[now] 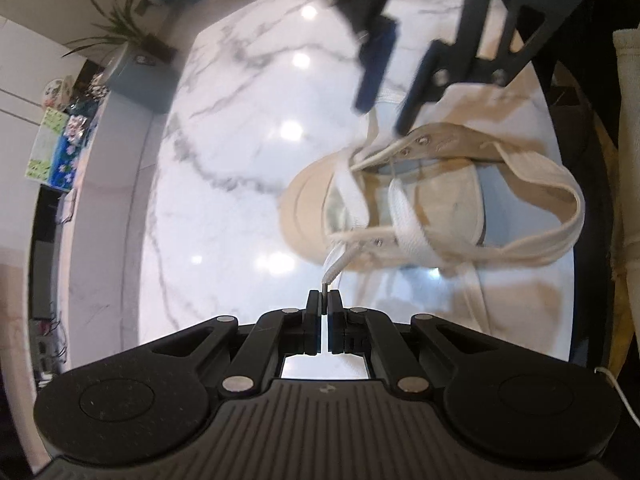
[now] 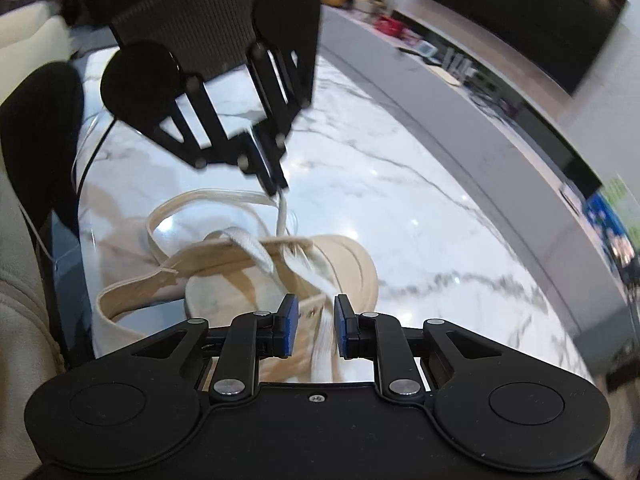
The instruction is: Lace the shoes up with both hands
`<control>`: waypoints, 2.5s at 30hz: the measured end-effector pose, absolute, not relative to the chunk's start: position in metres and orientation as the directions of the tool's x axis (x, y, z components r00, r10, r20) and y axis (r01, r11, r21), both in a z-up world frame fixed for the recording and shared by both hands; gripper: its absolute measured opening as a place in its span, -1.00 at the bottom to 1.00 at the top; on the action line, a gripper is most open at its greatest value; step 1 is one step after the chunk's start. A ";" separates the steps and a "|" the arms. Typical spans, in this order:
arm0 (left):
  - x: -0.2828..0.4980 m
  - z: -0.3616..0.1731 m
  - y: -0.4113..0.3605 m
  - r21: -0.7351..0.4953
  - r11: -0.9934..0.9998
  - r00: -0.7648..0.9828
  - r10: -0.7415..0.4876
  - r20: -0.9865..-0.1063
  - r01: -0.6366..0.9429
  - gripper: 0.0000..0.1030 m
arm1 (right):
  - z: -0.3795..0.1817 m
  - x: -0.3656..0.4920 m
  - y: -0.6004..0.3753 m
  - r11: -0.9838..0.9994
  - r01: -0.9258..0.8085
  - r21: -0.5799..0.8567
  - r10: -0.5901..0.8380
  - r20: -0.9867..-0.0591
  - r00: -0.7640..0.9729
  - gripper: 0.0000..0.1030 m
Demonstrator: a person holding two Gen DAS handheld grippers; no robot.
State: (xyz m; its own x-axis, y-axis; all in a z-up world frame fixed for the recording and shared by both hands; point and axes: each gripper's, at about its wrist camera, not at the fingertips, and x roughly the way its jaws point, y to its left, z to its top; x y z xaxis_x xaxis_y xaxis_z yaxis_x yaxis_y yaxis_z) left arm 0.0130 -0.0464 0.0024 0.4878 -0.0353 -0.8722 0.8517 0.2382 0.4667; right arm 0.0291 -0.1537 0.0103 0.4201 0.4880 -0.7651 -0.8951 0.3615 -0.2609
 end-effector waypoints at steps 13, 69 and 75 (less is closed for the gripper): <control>0.023 0.056 0.004 0.597 0.286 0.578 0.159 -0.801 0.749 -0.97 | 0.001 0.015 -0.164 0.584 -0.797 -0.152 0.447 -0.759 0.473 -0.67; 0.040 -0.009 0.030 0.463 0.569 0.444 0.183 -0.877 0.680 -0.93 | 0.001 0.015 -0.153 0.580 -0.797 -0.167 0.449 -0.751 0.484 -0.66; 0.023 0.006 0.002 0.370 0.557 0.447 -0.003 -0.895 0.744 -0.73 | -0.001 0.018 -0.152 0.579 -0.800 -0.160 0.441 -0.763 0.472 -0.59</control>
